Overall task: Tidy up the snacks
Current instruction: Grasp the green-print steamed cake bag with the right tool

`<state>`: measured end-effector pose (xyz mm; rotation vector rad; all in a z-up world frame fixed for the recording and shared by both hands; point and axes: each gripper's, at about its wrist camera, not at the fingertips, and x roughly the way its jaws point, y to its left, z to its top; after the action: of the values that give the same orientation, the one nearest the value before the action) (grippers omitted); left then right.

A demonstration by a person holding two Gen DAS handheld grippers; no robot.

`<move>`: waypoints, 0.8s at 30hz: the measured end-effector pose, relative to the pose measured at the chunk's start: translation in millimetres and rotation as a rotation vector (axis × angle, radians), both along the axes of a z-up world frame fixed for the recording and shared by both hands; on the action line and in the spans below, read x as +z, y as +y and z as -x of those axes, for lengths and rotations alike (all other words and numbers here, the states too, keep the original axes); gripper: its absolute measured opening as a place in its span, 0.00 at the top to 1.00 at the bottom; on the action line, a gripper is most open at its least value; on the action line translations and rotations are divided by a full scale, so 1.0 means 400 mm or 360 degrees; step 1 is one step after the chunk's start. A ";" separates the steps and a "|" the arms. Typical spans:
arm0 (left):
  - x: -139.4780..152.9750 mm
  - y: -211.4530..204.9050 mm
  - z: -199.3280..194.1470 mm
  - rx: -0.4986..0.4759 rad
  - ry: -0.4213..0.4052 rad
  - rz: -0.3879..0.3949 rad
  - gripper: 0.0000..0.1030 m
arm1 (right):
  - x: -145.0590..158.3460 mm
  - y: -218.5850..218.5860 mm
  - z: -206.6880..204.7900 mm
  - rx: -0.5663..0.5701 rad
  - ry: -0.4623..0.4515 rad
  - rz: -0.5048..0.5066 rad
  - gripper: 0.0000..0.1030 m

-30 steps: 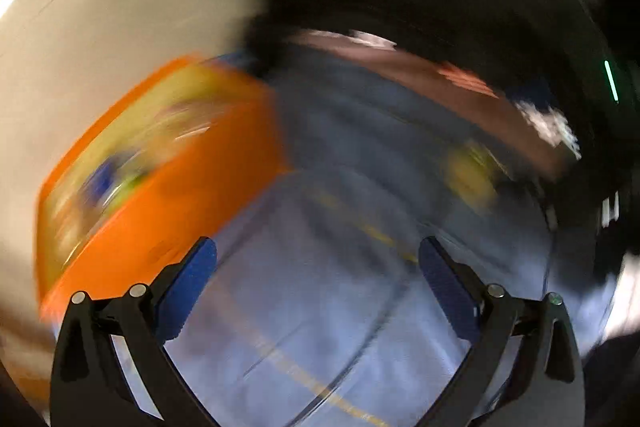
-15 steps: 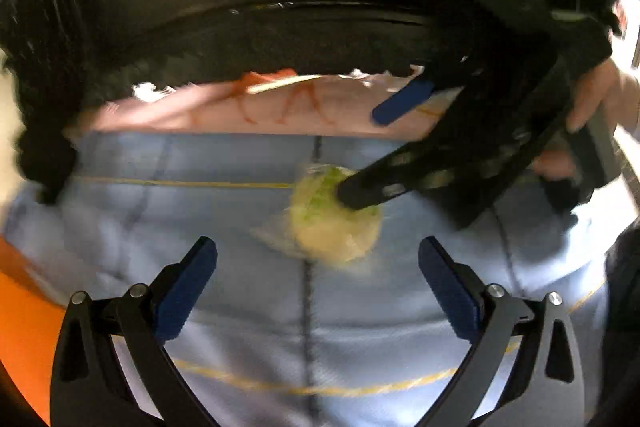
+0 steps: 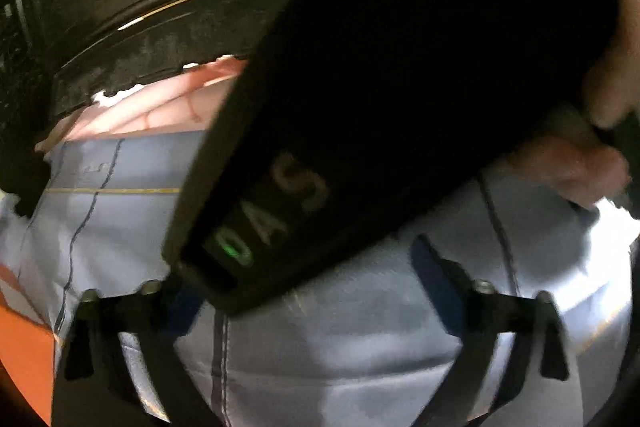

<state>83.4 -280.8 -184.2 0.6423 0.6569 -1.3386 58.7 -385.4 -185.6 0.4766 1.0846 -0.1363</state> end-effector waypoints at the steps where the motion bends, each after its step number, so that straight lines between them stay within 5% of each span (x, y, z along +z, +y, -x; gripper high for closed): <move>1: 0.001 0.000 0.002 0.0028 -0.0031 0.0001 0.33 | -0.001 -0.005 0.005 -0.0033 0.0003 -0.0011 0.40; 3: 0.005 0.001 0.003 0.0144 -0.0103 0.0015 0.46 | -0.007 -0.023 0.015 -0.0115 0.0013 -0.0093 0.41; 6: 0.008 0.009 0.020 0.0217 -0.0111 0.0018 0.46 | -0.009 -0.032 0.015 -0.0145 0.0037 -0.0178 0.41; 8: 0.008 0.016 0.040 0.0228 -0.0192 0.0012 0.38 | -0.007 -0.030 0.015 -0.0138 0.0042 -0.0229 0.42; 10: 0.007 0.017 0.063 0.0265 -0.0317 0.0001 0.05 | -0.009 -0.031 0.014 -0.0133 0.0047 -0.0353 0.42; 14: 0.010 0.026 0.102 0.0282 -0.0501 0.0017 0.04 | -0.009 -0.017 0.009 -0.0124 0.0086 -0.0356 0.42; 18: 0.001 0.038 0.109 0.0259 -0.0383 -0.0048 0.36 | -0.001 -0.015 0.011 -0.0135 0.0102 -0.0269 0.42; 24: 0.019 0.077 0.116 0.0336 -0.0331 -0.0050 0.52 | 0.028 -0.013 0.014 -0.0098 0.0089 -0.0292 0.42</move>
<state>36.9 -250.0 -176.6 0.7065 0.5611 -1.0519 53.2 -390.8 -174.2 0.6750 1.1428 -0.1051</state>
